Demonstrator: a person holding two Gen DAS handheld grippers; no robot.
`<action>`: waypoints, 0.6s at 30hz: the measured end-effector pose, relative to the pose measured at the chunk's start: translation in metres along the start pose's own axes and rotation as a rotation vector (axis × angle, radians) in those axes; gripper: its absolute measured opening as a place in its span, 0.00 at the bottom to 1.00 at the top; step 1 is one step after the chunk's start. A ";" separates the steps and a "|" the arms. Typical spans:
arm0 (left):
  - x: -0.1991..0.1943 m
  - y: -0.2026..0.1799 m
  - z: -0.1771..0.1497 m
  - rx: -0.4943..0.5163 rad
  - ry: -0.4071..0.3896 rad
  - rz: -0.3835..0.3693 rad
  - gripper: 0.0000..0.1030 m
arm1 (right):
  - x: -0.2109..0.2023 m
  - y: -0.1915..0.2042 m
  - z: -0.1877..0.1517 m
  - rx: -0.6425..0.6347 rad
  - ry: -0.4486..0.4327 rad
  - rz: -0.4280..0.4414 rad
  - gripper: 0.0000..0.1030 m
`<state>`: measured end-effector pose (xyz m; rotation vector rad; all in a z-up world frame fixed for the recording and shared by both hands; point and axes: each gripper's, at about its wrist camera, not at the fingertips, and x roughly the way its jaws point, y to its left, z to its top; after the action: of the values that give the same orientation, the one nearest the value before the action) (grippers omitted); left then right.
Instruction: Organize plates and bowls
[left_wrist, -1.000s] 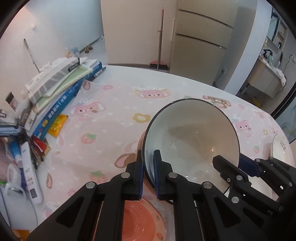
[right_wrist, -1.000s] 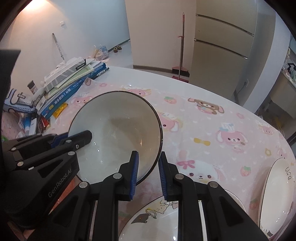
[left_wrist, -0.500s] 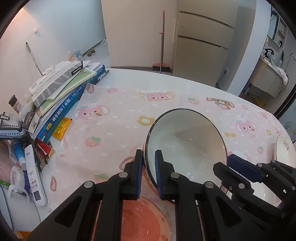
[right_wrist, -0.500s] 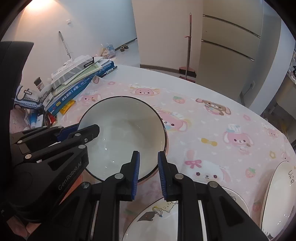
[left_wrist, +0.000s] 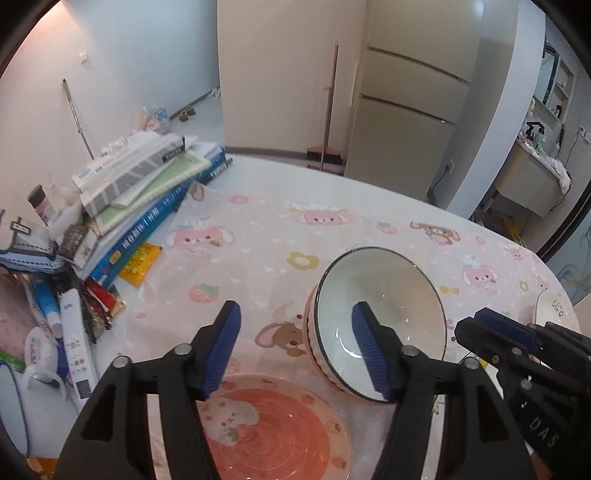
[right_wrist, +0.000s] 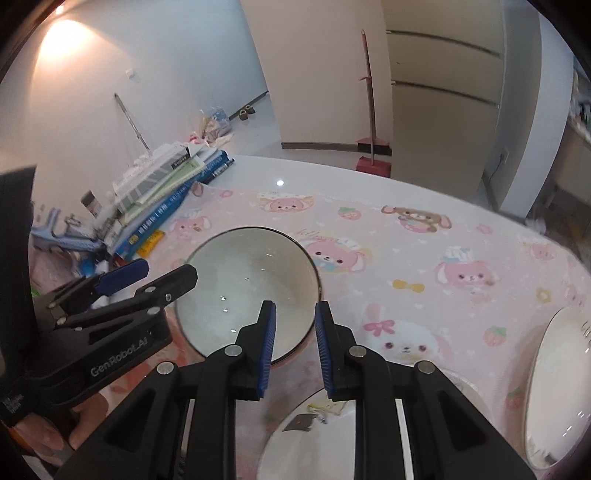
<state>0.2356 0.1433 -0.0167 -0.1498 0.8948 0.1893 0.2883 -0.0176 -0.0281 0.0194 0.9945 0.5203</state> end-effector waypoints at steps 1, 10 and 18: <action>-0.006 0.001 0.000 0.004 -0.017 0.001 0.66 | -0.003 0.000 0.000 0.010 -0.001 0.016 0.22; -0.059 0.024 -0.015 -0.018 -0.142 -0.114 0.75 | -0.048 0.027 -0.009 -0.046 -0.075 0.105 0.22; -0.096 0.052 -0.054 -0.089 -0.207 -0.094 0.79 | -0.069 0.047 -0.019 -0.094 -0.110 0.194 0.46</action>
<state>0.1239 0.1730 0.0229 -0.2505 0.6719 0.1540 0.2238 -0.0099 0.0271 0.0601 0.8640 0.7359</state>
